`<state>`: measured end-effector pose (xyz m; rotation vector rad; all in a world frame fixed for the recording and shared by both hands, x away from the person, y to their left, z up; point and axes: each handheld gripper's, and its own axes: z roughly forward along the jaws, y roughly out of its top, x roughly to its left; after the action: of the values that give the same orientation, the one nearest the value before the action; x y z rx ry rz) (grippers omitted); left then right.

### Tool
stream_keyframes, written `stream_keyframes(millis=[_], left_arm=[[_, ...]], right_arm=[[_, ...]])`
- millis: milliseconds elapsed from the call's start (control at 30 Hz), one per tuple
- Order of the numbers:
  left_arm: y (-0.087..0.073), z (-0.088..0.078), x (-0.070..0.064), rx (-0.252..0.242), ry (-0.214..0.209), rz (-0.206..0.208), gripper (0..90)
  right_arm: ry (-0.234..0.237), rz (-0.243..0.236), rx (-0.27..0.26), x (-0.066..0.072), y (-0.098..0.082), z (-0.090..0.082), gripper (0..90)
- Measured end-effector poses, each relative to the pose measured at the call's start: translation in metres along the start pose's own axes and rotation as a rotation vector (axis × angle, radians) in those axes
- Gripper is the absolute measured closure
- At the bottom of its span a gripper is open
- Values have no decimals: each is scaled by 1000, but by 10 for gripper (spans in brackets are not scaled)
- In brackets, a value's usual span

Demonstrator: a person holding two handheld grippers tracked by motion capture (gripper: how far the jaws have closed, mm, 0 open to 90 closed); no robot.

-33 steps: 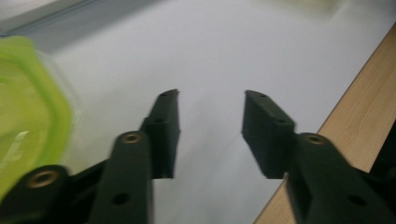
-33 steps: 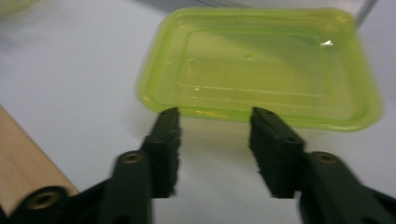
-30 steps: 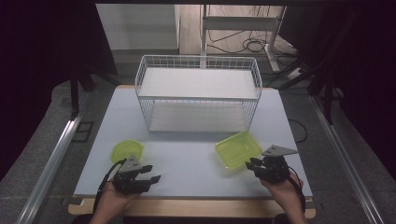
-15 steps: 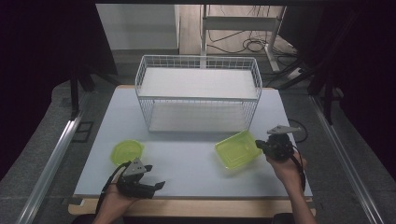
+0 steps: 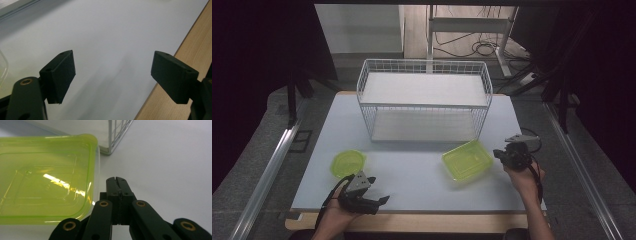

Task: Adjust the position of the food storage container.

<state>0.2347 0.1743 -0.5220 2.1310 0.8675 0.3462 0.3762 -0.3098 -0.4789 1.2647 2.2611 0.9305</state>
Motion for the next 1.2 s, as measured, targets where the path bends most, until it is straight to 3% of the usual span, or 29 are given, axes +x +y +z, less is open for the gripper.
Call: stream_keyframes(millis=[400, 667, 1200], left_arm=[[-1, 0, -1, 25, 18, 28, 195], [-2, 1, -2, 30, 15, 36, 195], [-1, 3, -3, 37, 12, 49, 194]], right_arm=[[71, -39, 34, 18, -3, 0, 893], [141, -74, 49, 40, -5, 1, 892], [198, -126, 49, 66, 7, 15, 891]])
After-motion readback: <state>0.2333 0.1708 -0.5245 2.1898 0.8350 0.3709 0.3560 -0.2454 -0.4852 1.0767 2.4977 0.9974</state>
